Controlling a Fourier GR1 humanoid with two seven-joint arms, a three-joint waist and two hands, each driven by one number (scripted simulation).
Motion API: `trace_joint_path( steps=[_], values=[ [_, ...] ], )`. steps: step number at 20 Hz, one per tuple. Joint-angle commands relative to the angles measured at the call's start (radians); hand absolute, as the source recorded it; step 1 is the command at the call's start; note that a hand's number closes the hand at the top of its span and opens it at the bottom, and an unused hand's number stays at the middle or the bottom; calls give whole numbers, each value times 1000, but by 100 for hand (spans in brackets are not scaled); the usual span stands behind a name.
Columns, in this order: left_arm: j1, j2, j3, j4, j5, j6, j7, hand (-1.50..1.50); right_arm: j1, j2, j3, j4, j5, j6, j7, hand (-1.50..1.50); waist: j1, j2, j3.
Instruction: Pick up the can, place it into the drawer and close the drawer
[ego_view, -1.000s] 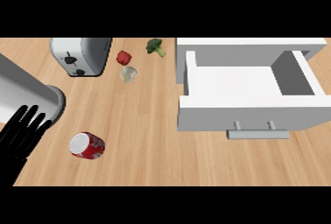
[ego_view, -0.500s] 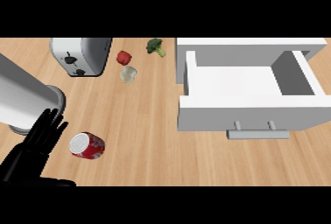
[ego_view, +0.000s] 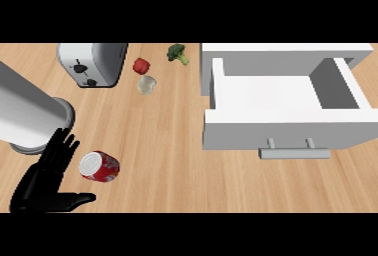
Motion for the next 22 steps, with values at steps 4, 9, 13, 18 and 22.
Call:
trace_joint_path(
  steps=[4,9,13,18,22],
  values=[
    [-14,53,37,237,-44,-54,-193,-150,7,10,-44,-14,-10,38,7,-150,0,0,0],
    [-93,71,37,343,-52,-35,-192,-150,16,73,-31,-38,20,77,0,-150,-1,0,0],
    [-98,40,21,424,-79,-14,-266,-150,-2,48,-74,-76,-53,29,67,-150,-1,0,0],
    [-154,120,54,603,-48,-96,-327,-150,0,47,-89,-79,-75,60,94,-150,0,0,0],
    [-227,70,35,769,-85,-61,-450,-150,45,72,-107,-65,-78,132,53,-150,-8,0,0]
  ],
)
